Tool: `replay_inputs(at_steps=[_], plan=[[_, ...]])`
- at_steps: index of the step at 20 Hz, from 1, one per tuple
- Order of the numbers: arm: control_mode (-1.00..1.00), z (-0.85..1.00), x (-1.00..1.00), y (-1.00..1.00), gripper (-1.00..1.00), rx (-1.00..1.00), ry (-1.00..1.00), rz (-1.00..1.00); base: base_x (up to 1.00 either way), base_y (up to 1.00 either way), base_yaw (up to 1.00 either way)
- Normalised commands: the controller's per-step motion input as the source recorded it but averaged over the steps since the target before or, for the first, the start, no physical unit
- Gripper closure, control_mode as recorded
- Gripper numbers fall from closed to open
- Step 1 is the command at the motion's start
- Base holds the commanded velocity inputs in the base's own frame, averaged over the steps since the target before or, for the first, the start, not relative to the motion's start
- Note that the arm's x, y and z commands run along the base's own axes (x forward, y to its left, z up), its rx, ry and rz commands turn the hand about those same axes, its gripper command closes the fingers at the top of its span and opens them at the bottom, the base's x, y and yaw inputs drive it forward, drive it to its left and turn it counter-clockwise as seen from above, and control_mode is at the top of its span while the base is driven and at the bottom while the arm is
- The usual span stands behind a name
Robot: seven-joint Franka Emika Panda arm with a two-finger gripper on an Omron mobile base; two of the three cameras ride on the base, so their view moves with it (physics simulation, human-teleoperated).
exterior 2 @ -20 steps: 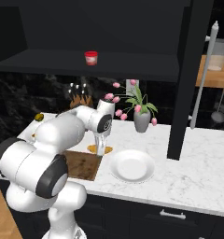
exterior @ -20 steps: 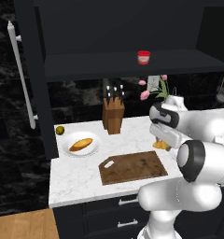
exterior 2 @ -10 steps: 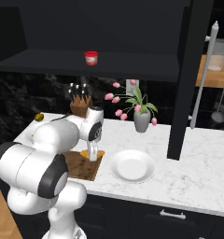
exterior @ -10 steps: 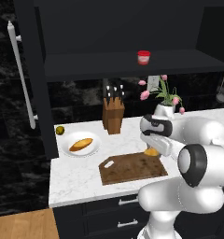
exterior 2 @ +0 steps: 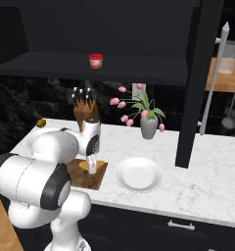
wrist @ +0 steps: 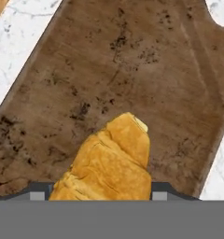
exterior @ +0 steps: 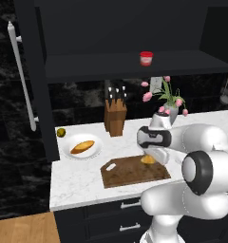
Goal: From the different types of pastries on the counter, select a croissant and place it on the cutting board. Then retrieve a jar of jam from the cabinet and place it alongside the croissant on the cutting board.
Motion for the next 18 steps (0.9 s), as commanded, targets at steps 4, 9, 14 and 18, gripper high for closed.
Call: replay_inputs(at_steps=[4,9,14,18], plan=[[-1.00,-0.35,0.00,0.14,1.00,-0.03,-0.09,0.04,0.00,0.00,0.00],[-1.00,0.13,-0.18,-0.01,-1.00,0.00,-0.14,0.00,0.00,0.00,0.00],[-1.00,0.00,0.08,0.19,-1.00,-0.04,0.01,0.05,0.00,0.00,0.00],[-1.00,0.08,0.64,-0.06,-1.00,0.00,0.08,0.08,0.00,0.00,0.00]])
